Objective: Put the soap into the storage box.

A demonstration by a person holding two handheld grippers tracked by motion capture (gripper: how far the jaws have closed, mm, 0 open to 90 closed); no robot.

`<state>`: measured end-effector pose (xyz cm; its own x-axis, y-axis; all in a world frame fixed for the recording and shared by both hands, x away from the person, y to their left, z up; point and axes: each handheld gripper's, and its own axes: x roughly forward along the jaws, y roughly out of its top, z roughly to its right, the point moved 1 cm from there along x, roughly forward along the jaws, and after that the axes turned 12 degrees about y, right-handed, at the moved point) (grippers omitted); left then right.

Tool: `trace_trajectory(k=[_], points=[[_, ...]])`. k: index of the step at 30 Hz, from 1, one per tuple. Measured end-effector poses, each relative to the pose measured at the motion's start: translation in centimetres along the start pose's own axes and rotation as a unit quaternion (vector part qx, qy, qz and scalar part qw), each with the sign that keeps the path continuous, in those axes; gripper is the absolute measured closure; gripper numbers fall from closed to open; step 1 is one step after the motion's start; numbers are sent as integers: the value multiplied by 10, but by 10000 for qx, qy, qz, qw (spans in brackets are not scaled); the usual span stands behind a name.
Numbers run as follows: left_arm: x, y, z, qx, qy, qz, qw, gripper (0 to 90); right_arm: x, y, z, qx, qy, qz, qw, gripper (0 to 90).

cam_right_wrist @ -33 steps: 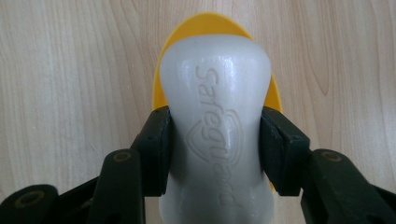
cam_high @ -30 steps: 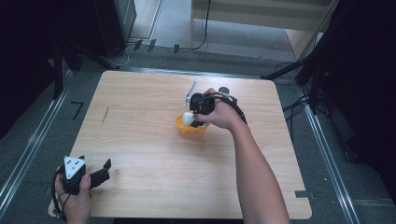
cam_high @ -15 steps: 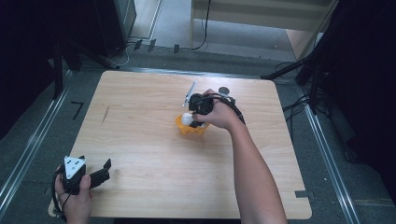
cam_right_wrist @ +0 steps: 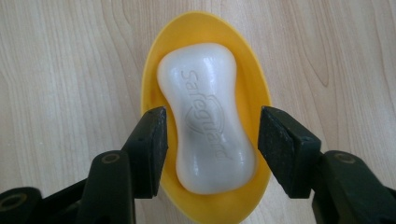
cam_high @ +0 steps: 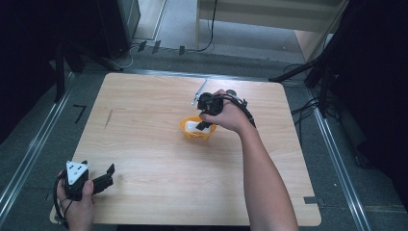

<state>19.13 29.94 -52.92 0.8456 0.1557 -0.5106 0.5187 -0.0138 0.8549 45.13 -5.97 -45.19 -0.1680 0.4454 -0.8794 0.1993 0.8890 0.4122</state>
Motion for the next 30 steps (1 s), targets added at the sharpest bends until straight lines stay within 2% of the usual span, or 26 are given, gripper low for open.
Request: trace_trajectory(k=[1, 2, 3, 4, 6, 7, 8, 9, 11, 12, 13, 14, 15, 16, 19, 20, 23, 26, 30], points=[[0, 0, 0, 7, 8, 1, 10000, 90, -1, -1, -1, 22, 9, 23, 10000, 428], [0, 0, 0, 8, 11, 2, 10000, 90, -4, -4, -3, 124, 101, 190, 9997, 405], [0, 0, 0, 8, 11, 2, 10000, 90, -4, -4, -3, 124, 101, 190, 9997, 405], [0, 0, 0, 22, 11, -5, 10000, 90, -6, -8, -4, 200, 29, 372, 9991, 351], [0, 0, 0, 44, 7, -8, 10000, 90, -6, -14, -5, 323, -92, 425, 9985, 287], [0, 0, 0, 44, 7, -8, 10000, 90, -6, -14, -5, 323, -92, 425, 9985, 287], [0, 0, 1, 39, 17, 6, 10000, 90, -7, -21, -5, 427, -229, 496, 9976, 226], [0, 0, 1, 39, 15, 1, 10000, 90, -7, -21, -5, 427, -229, 496, 9976, 226], [0, 0, 1, 48, 13, -2, 10000, 90, -8, -29, -6, 561, -303, 568, 9963, 162], [0, 0, 1, 54, 6, 6, 10000, 90, -9, -36, -7, 637, -413, 617, 9952, 126], [0, 0, 1, 54, 6, 6, 10000, 90, -9, -36, -7, 637, -413, 617, 9952, 126], [0, 0, 1, 61, 4, 8, 10000, 90, -11, -43, -10, 749, -500, 672, 9937, 78], [1, 0, 1, 60, 1, 9, 10000, 90, -11, -43, -10, 749, -500, 672, 9937, 78], [0, 0, 1, 81, 6, -4, 10000, 90, -13, -49, -10, 885, -522, 763, 9918, 41], [1, 0, 1, 72, 6, 2, 10000, 90, -15, -54, -11, 939, -507, 778, 9912, 0], [1, 0, 1, 73, 8, 0, 10000, 90, -15, -59, -13, 1046, -544, 787, 9899, 0], [1, 0, 1, 74, 10, 2, 10000, 90, -17, -65, -17, 1092, -592, 930, 9879, 0], [1, 0, 1, 75, 16, 1, 10000, 90, -18, -69, -19, 1146, -620, 946, 9869, 0], [0, 0, 1, 76, 10, 3, 10000, 90, -18, -81, -27, 1310, -705, 1016, 9836, 0]])
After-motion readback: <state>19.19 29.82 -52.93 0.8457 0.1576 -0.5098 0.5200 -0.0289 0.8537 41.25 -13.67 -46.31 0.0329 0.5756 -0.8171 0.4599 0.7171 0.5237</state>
